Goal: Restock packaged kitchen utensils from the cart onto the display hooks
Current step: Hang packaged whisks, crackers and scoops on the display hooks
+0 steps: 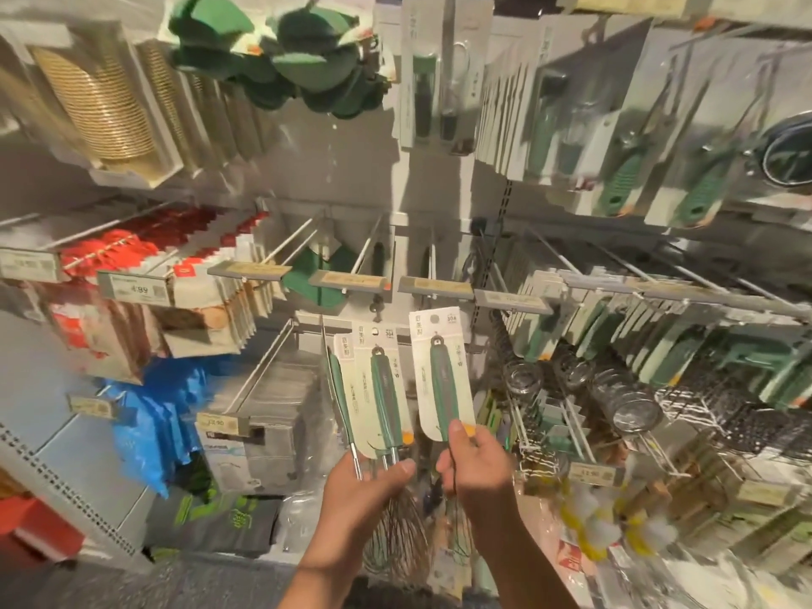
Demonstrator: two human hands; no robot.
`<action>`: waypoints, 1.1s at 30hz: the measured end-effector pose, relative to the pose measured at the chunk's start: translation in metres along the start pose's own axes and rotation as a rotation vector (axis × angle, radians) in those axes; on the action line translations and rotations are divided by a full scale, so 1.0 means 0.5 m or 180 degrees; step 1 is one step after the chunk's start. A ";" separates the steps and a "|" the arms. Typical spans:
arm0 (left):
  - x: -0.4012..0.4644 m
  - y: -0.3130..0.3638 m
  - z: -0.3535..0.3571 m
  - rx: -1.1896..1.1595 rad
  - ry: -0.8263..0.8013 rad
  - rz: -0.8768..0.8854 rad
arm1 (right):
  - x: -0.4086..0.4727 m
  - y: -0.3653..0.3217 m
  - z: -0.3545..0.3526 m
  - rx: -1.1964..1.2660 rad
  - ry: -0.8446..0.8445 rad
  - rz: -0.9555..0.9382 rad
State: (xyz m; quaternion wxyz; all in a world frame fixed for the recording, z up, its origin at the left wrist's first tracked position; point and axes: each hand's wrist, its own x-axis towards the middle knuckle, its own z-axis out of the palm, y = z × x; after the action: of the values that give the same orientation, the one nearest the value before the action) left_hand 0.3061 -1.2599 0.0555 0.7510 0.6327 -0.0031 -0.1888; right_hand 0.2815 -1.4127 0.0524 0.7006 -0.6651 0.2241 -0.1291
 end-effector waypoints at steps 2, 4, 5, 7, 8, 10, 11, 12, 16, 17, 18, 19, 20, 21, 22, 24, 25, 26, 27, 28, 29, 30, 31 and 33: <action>0.004 -0.005 -0.002 -0.0083 0.0086 0.0047 | 0.025 -0.004 0.016 0.0020 0.0102 0.0222; 0.012 -0.010 -0.008 -0.0085 0.0146 0.0048 | 0.047 -0.005 0.031 -0.0178 0.0217 0.0350; 0.015 -0.010 -0.013 -0.0059 0.0173 0.0040 | 0.057 -0.009 0.037 -0.0279 0.0251 0.0380; 0.020 -0.004 -0.019 -0.0039 0.0247 0.0016 | 0.083 -0.015 0.047 -0.0376 0.0247 0.0456; 0.026 -0.006 -0.022 -0.0067 0.0269 -0.0004 | 0.095 -0.021 0.051 -0.0378 0.0254 0.0499; 0.028 -0.001 -0.026 -0.0152 0.0287 -0.0064 | 0.113 -0.036 0.057 -0.0453 0.0196 0.0661; 0.029 0.001 -0.026 -0.0222 0.0266 -0.0082 | 0.116 -0.045 0.059 -0.0466 0.0109 0.0744; 0.031 -0.002 -0.028 -0.0290 0.0228 -0.0058 | 0.121 -0.043 0.056 -0.0472 0.0051 0.0772; 0.040 -0.014 -0.028 -0.0376 0.0169 -0.0067 | 0.099 -0.026 0.046 -0.0316 -0.0228 0.0876; 0.041 -0.017 -0.026 -0.0419 0.0155 -0.0081 | 0.088 -0.019 0.048 -0.0136 -0.0314 0.0984; 0.042 -0.022 -0.025 -0.0474 0.0174 -0.0103 | 0.075 -0.011 0.051 0.0086 -0.0416 0.1088; 0.042 -0.026 -0.022 -0.0514 0.0161 -0.0108 | 0.061 -0.008 0.054 0.0198 -0.0522 0.1096; 0.041 -0.029 -0.021 -0.0518 0.0145 -0.0103 | 0.050 -0.005 0.057 0.0187 -0.0618 0.1039; 0.040 -0.031 -0.020 -0.0501 0.0097 -0.0092 | 0.039 -0.007 0.061 0.0111 -0.0697 0.0955; 0.038 -0.031 -0.020 -0.0463 0.0032 -0.0073 | 0.034 -0.007 0.063 0.0061 -0.0780 0.0849; 0.027 -0.025 -0.019 -0.0359 -0.0116 -0.0012 | 0.027 -0.014 0.068 0.0123 -0.0908 0.0681; 0.025 -0.023 -0.020 -0.0323 -0.0174 0.0023 | 0.029 -0.015 0.069 0.0186 -0.0913 0.0654; 0.023 -0.023 -0.022 -0.0318 -0.0220 0.0052 | 0.031 -0.015 0.073 0.0228 -0.0893 0.0659; 0.023 -0.024 -0.023 -0.0314 -0.0253 0.0082 | 0.032 -0.016 0.077 0.0251 -0.0864 0.0647; 0.024 -0.025 -0.025 -0.0309 -0.0277 0.0116 | 0.035 -0.014 0.080 0.0273 -0.0825 0.0642; 0.024 -0.027 -0.028 -0.0300 -0.0284 0.0141 | 0.035 -0.015 0.084 0.0289 -0.0809 0.0626; 0.023 -0.026 -0.030 -0.0288 -0.0277 0.0150 | 0.037 -0.013 0.088 0.0299 -0.0781 0.0593; 0.021 -0.025 -0.032 -0.0262 -0.0266 0.0148 | 0.036 -0.013 0.092 0.0309 -0.0744 0.0549; 0.018 -0.022 -0.034 -0.0115 -0.0233 0.0162 | 0.035 -0.010 0.098 0.0297 -0.0633 0.0448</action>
State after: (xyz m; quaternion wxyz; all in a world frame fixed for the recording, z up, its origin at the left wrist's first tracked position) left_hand 0.3153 -1.2477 0.0394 0.7663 0.6114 -0.0433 -0.1928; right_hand 0.3213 -1.3789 0.0558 0.7568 -0.6240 0.1935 -0.0233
